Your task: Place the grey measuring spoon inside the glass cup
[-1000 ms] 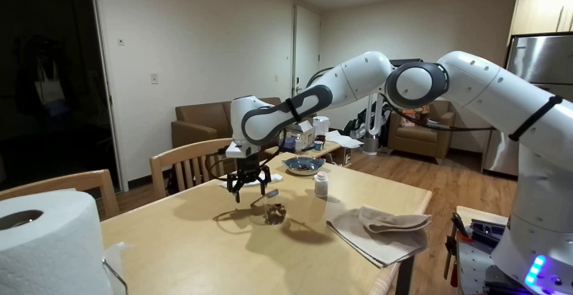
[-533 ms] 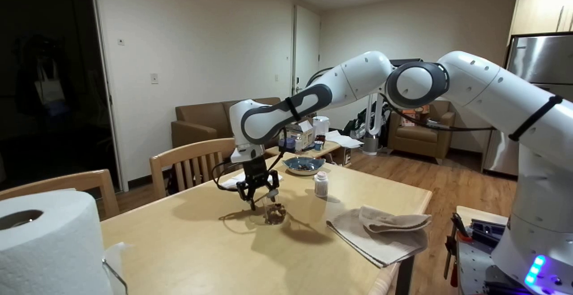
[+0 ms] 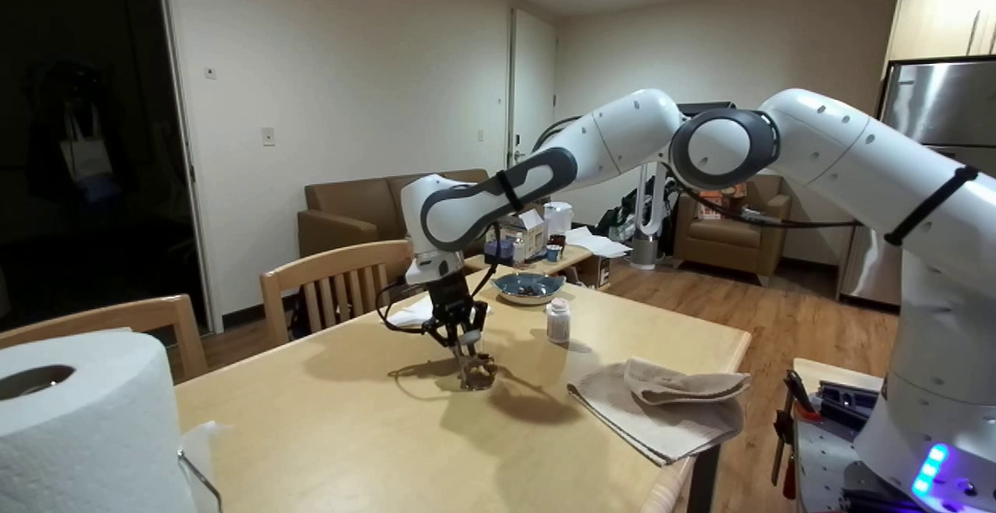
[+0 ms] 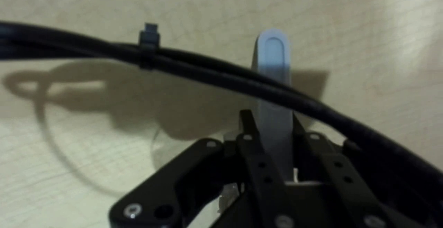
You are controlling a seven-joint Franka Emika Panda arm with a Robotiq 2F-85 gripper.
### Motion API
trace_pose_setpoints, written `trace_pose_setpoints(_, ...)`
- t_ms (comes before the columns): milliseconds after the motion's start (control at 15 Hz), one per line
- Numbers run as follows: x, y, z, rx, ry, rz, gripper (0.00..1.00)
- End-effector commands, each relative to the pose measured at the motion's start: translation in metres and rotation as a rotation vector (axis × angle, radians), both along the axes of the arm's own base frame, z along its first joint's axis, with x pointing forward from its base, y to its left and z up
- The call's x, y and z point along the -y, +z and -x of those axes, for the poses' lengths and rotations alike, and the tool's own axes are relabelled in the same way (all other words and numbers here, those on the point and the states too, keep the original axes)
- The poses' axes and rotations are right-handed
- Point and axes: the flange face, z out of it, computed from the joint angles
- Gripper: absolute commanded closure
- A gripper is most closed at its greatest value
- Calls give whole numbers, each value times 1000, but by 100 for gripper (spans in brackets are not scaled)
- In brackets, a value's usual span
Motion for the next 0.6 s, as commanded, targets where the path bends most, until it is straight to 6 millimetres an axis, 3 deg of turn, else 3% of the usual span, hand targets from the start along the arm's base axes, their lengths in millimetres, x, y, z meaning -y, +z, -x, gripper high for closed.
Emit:
trace_pose_setpoints(0, 6, 8, -3, 20, -56, 47, 98)
trace_pose_setpoints(533, 16, 15, -13, 125, -157, 156, 96)
